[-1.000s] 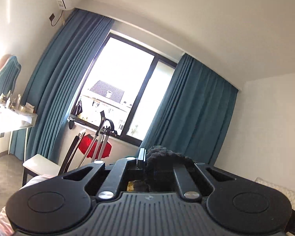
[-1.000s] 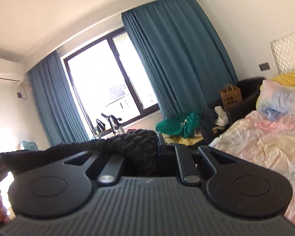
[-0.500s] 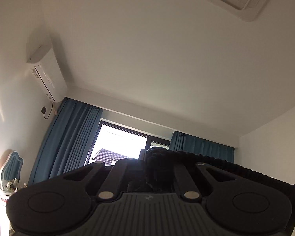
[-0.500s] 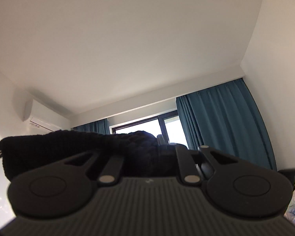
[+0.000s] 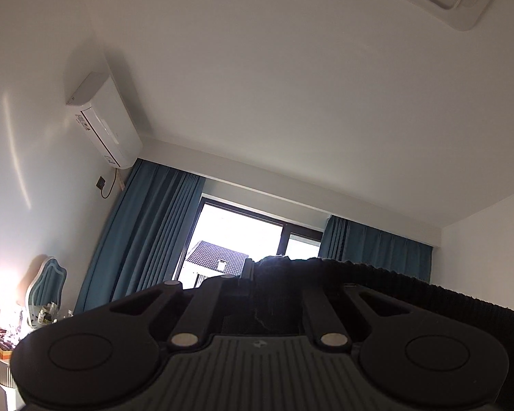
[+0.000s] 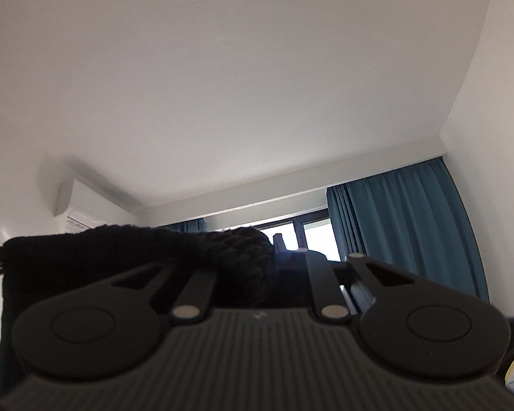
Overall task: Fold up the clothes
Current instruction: 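Raise the pants by the waistband with both grippers and shake them out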
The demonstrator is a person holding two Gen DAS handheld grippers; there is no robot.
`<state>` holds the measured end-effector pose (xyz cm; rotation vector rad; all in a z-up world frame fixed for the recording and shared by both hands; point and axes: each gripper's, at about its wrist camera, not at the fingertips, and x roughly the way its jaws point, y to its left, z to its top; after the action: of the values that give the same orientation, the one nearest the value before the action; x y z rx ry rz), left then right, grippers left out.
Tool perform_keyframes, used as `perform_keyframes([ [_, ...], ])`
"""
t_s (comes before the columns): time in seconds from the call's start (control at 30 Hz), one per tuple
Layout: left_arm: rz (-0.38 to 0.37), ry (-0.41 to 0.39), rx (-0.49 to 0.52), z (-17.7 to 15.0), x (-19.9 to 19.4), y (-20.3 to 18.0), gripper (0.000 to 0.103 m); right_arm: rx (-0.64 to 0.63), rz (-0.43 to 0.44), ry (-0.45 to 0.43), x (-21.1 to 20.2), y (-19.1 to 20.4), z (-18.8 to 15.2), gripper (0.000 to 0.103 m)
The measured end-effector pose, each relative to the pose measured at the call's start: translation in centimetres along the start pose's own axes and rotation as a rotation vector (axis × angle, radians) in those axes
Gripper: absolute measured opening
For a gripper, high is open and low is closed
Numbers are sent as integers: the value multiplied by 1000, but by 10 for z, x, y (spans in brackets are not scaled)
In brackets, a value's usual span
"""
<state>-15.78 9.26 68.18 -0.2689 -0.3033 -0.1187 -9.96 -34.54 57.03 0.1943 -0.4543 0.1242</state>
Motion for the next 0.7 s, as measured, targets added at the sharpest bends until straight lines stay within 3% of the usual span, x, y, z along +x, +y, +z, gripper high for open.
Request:
perform_keyframes([
  [0.27, 62, 169, 23, -155, 87, 44, 7, -38, -83, 220, 95, -24, -157, 13],
  [0.43, 98, 280, -2, -265, 193, 87, 7, -64, -131, 334, 170, -47, -271, 13],
  [0.63, 208, 392, 14, -450, 321, 140, 7, -70, -171, 502, 268, -94, -456, 13],
  [0.7, 236, 477, 7, -523, 355, 160, 7, -60, -181, 587, 293, -113, -527, 13],
])
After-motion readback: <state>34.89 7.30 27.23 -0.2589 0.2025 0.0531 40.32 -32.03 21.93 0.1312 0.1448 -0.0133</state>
